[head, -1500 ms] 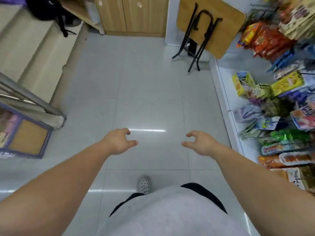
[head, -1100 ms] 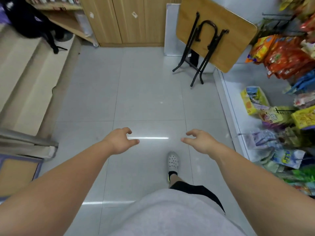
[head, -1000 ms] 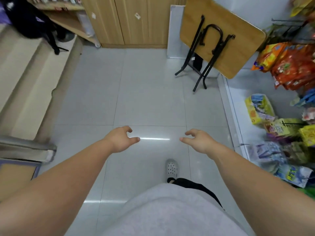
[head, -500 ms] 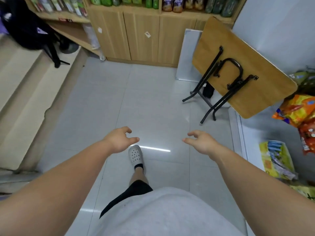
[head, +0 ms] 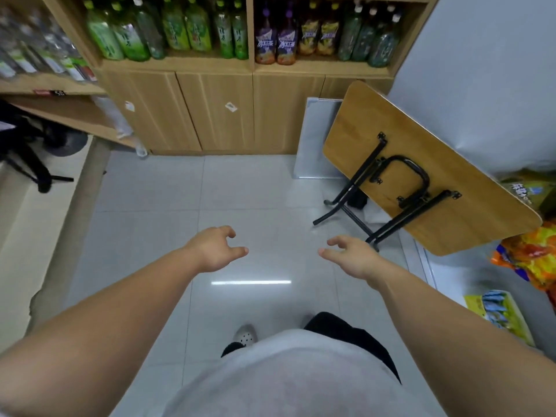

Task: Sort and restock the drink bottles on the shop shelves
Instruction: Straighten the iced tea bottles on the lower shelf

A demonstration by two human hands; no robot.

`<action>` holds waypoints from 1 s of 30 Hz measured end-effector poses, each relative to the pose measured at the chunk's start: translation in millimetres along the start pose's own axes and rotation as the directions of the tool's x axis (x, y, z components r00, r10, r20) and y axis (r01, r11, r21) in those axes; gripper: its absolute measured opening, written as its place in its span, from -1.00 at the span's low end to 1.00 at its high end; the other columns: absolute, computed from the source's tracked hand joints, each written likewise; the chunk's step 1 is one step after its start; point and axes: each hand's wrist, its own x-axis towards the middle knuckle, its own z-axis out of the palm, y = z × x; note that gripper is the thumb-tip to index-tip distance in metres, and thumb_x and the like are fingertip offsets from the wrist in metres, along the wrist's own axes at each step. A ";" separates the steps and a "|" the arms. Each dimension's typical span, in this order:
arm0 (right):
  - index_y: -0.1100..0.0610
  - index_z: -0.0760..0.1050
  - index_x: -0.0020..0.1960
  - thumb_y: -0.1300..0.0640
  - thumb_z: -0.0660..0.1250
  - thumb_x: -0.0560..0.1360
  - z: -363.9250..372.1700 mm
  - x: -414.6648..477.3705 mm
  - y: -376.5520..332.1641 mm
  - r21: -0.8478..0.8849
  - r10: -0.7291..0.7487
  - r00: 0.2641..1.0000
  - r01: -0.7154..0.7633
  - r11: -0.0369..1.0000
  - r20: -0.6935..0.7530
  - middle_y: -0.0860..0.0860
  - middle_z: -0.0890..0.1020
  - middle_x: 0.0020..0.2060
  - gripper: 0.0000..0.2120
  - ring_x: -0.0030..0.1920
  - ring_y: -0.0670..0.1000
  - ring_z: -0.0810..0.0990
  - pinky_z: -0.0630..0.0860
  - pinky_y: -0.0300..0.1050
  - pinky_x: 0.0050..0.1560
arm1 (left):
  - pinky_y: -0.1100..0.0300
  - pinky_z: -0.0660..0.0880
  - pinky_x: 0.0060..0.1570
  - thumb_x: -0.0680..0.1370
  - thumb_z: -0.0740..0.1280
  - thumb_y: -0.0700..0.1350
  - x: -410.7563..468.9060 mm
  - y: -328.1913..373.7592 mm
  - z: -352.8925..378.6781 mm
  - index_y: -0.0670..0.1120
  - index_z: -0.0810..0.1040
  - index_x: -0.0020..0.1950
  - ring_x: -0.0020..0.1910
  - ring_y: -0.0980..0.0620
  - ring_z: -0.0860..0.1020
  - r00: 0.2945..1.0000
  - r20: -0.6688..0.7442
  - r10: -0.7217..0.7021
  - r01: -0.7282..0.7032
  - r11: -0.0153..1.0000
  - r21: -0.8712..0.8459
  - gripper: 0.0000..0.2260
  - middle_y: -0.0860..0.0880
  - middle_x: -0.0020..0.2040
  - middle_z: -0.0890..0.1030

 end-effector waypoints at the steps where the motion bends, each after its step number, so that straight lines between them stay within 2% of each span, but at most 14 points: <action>1: 0.02 0.45 0.46 -0.21 0.38 0.55 -9.3 15.4 -6.7 0.002 0.001 1.000 -0.001 1.000 -0.002 0.04 0.45 0.46 -0.44 0.42 0.10 0.45 0.39 -0.08 0.22 | 0.04 0.42 0.33 0.54 0.35 0.28 15.4 7.3 -11.1 0.01 0.39 0.51 0.38 -0.12 0.48 1.000 0.007 0.002 -0.002 1.000 0.004 -0.38 -0.11 0.45 0.47; 4: 0.03 0.45 0.47 -0.21 0.39 0.54 -43.6 68.9 -21.3 0.019 0.002 1.000 -0.001 1.000 -0.009 0.02 0.44 0.47 -0.42 0.41 0.09 0.46 0.45 -0.05 0.20 | 0.05 0.43 0.33 0.55 0.36 0.27 64.7 34.0 -41.4 -0.01 0.38 0.52 0.38 -0.12 0.49 1.000 0.021 -0.001 0.000 1.000 0.017 -0.38 -0.12 0.46 0.47; 6: 0.05 0.46 0.46 -0.20 0.40 0.55 -70.7 107.6 -29.9 0.026 -0.006 1.000 0.006 1.000 -0.009 0.04 0.46 0.45 -0.43 0.40 0.09 0.46 0.41 -0.08 0.18 | 0.06 0.44 0.32 0.55 0.36 0.27 99.5 56.4 -59.9 -0.01 0.40 0.51 0.38 -0.12 0.49 1.000 0.003 -0.008 0.008 1.000 0.017 -0.38 -0.12 0.46 0.48; 10: 0.06 0.48 0.42 -0.22 0.41 0.52 -131.7 178.7 -50.3 0.031 -0.034 0.999 0.034 0.999 -0.001 0.05 0.53 0.39 -0.42 0.26 0.02 0.51 0.40 -0.11 0.19 | 0.07 0.45 0.28 0.54 0.36 0.30 156.6 107.2 -100.3 0.00 0.41 0.50 0.34 -0.12 0.51 0.999 -0.036 -0.022 0.023 1.000 0.013 -0.38 -0.12 0.42 0.51; 15: 0.07 0.47 0.45 -0.19 0.41 0.53 -212.2 244.4 -81.6 -0.001 -0.062 0.998 0.062 0.998 0.010 0.05 0.48 0.44 -0.42 0.40 0.07 0.47 0.38 -0.13 0.24 | 0.08 0.45 0.24 0.55 0.35 0.29 216.6 168.7 -155.3 -0.01 0.37 0.51 0.34 -0.12 0.49 0.999 -0.042 0.002 0.004 0.990 0.141 -0.37 -0.12 0.42 0.47; 19: 0.06 0.46 0.45 -0.18 0.41 0.54 -256.1 289.9 -104.5 0.078 -0.044 0.999 0.046 0.996 -0.023 0.09 0.54 0.39 -0.43 0.35 0.09 0.53 0.41 -0.15 0.10 | 0.08 0.45 0.24 0.54 0.35 0.29 267.4 206.7 -193.8 0.00 0.36 0.53 0.33 -0.10 0.50 0.999 -0.041 0.019 -0.014 0.993 0.118 -0.36 -0.10 0.44 0.45; 21: 0.06 0.46 0.45 -0.16 0.40 0.55 -270.7 308.0 -116.1 0.102 -0.026 0.999 0.029 0.994 -0.031 0.10 0.58 0.33 -0.45 0.21 0.08 0.59 0.43 -0.14 -0.02 | 0.07 0.44 0.29 0.54 0.35 0.29 295.4 221.5 -212.2 0.00 0.35 0.53 0.37 -0.10 0.48 0.999 -0.028 0.042 -0.038 0.991 0.126 -0.35 -0.11 0.48 0.43; 22: 0.06 0.46 0.45 -0.16 0.40 0.56 -277.5 318.4 -121.3 0.109 -0.022 0.999 0.026 0.994 -0.038 0.08 0.56 0.34 -0.46 0.16 0.05 0.56 0.43 -0.13 0.01 | 0.08 0.43 0.31 0.55 0.35 0.28 310.2 228.2 -222.0 -0.01 0.35 0.54 0.38 -0.10 0.48 0.998 -0.023 0.055 -0.052 0.990 0.130 -0.35 -0.11 0.49 0.43; 24: 0.06 0.46 0.46 -0.18 0.40 0.55 -292.1 340.6 -133.7 0.119 -0.008 0.999 0.014 0.993 -0.052 0.03 0.53 0.37 -0.44 0.18 0.01 0.50 0.40 -0.11 0.12 | 0.10 0.42 0.32 0.55 0.36 0.27 341.3 241.2 -242.9 -0.02 0.35 0.55 0.39 -0.10 0.48 0.997 -0.015 0.081 -0.079 0.989 0.123 -0.35 -0.11 0.50 0.44; 28: 0.09 0.45 0.47 -0.19 0.42 0.54 -322.7 384.3 -166.2 0.162 0.043 0.986 -0.017 0.987 -0.160 0.05 0.53 0.39 -0.40 0.32 0.07 0.51 0.40 -0.09 0.17 | 0.12 0.40 0.33 0.57 0.36 0.23 404.3 275.0 -291.7 -0.05 0.34 0.56 0.44 -0.09 0.44 0.979 0.011 0.202 -0.201 0.968 0.152 -0.36 -0.08 0.52 0.42; 30: 0.09 0.46 0.45 -0.17 0.42 0.54 -337.9 398.3 -187.9 0.198 0.075 0.975 -0.033 0.980 -0.209 0.07 0.55 0.34 -0.43 0.28 0.09 0.53 0.41 -0.08 0.17 | 0.13 0.40 0.32 0.58 0.36 0.21 432.2 295.5 -320.2 -0.05 0.34 0.57 0.45 -0.11 0.44 0.963 0.027 0.270 -0.270 0.945 0.186 -0.36 -0.09 0.52 0.43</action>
